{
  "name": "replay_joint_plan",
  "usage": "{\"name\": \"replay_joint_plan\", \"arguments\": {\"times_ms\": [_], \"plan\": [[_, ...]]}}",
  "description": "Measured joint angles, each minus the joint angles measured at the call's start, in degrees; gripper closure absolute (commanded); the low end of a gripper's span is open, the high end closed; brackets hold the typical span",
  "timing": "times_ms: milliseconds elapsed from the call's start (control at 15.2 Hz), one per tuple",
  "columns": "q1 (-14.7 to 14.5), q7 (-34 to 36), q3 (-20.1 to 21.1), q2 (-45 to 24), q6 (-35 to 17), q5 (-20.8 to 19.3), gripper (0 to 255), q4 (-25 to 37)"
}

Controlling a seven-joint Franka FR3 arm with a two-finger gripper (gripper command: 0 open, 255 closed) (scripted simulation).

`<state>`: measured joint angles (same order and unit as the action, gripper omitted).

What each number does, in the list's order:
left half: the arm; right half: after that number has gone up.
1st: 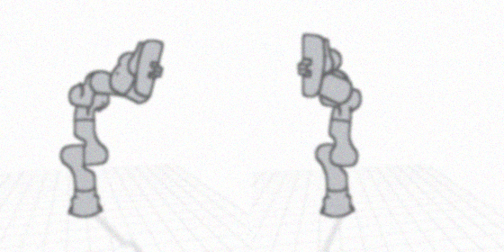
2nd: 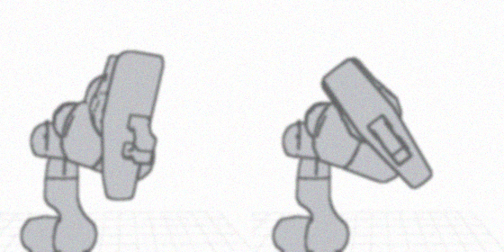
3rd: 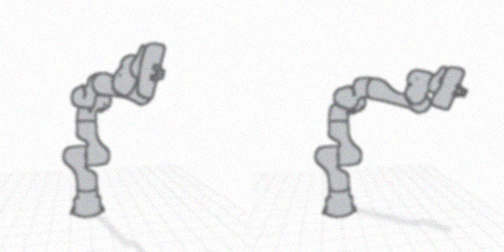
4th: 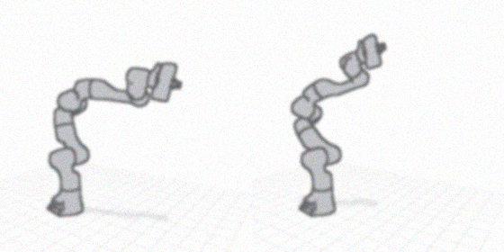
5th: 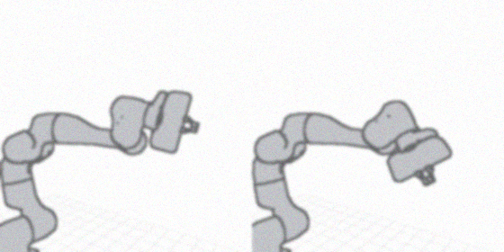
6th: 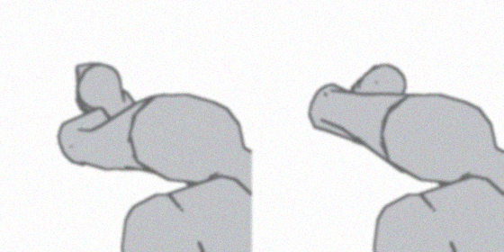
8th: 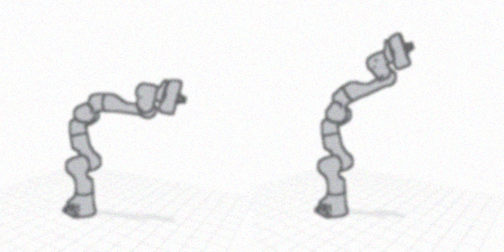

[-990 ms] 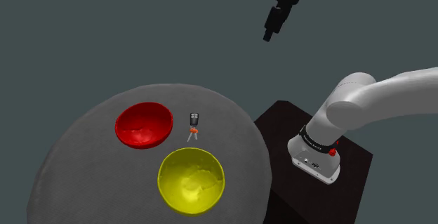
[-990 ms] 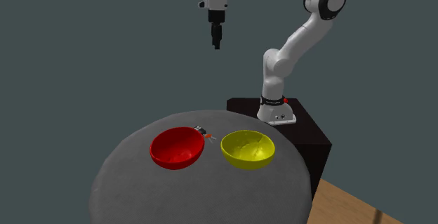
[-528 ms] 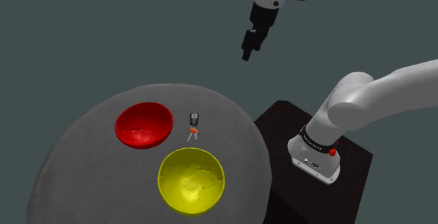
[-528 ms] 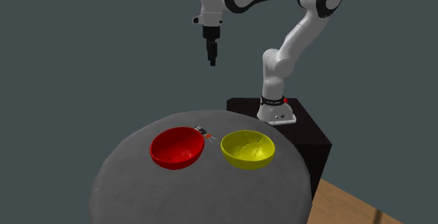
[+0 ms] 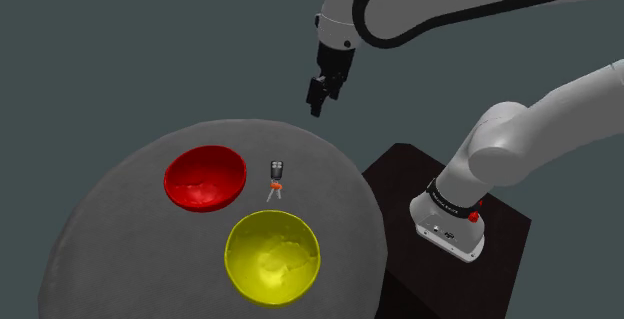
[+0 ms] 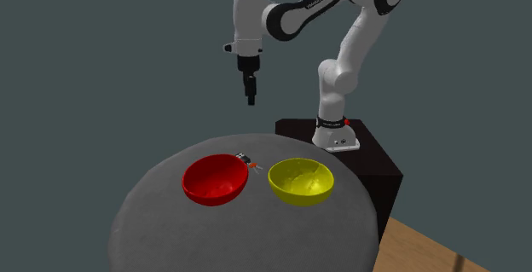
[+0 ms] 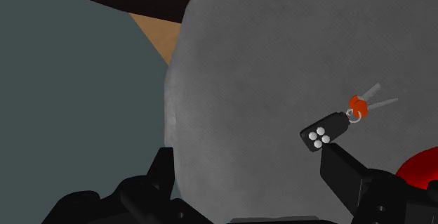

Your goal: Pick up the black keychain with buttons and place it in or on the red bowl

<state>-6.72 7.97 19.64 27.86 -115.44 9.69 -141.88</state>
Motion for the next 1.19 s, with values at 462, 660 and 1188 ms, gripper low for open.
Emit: {"name": "replay_joint_plan", "arguments": {"times_ms": [462, 660, 1188], "plan": [[-0.7, 7.8, 7.2, -12.6, -9.4, -1.7, 0, 2.6], [-0.5, 12.2, 10.0, -19.9, -13.3, -4.8, 0, 5.3], [-1.4, 19.6, 12.4, -30.4, -19.3, -11.4, 0, 8.1]]}}
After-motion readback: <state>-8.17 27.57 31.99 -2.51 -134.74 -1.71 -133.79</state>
